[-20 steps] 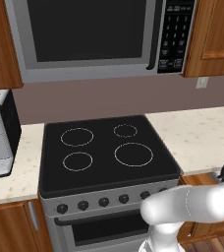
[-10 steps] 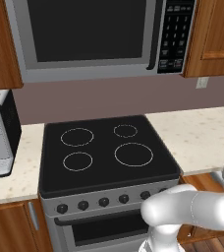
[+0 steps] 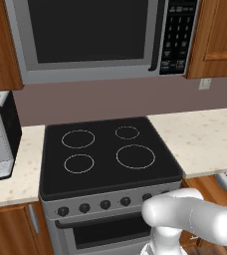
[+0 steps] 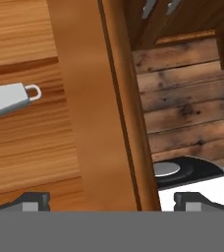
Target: Take the tongs from the drawer on the right and place them on the dining counter next to the tray containing the kebab skewer.
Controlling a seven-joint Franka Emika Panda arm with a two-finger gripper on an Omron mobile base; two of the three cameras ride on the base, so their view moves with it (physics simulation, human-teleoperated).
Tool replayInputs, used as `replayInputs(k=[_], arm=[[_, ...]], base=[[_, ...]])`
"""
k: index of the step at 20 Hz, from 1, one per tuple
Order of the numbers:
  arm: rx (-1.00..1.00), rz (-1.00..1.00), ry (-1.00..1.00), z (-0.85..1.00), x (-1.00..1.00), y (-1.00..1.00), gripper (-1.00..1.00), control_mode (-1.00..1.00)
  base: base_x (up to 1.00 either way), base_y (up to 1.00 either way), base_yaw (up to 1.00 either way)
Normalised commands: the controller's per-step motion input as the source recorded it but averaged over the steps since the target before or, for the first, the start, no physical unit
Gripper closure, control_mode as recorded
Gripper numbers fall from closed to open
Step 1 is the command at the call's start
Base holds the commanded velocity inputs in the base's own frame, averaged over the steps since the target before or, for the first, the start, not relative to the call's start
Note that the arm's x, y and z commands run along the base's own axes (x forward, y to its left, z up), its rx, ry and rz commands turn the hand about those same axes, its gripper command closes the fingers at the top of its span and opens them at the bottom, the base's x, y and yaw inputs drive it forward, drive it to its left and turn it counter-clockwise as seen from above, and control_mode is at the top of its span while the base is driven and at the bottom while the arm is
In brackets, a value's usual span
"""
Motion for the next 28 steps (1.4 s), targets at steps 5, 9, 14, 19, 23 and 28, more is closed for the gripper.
replayInputs(k=[5,9,14,19,23,28], arm=[[0.00,-0.17,0.04,-0.52,-1.00,-0.67,-1.00,-1.00],[0.00,-0.14,0.07,-0.61,-1.00,-0.62,-1.00,-1.00],[0.00,-0.11,0.12,-0.54,-1.00,-0.60,-1.00,-1.00],[0.00,0.00,0.00,0.00,-0.30,-0.02,-1.00,-1.00],[0.00,-0.09,0.20,-0.53,-1.00,-0.46,-1.00,-1.00],[-0.05,-0.07,0.22,-0.92,-1.00,-0.49,-1.00,-1.00]], base=[[0.00,0.00,0.00],[0.00,0.00,0.00],[0.00,0.00,0.00],[0.00,0.00,0.00],[0.00,0.00,0.00],[0.00,0.00,0.00]])
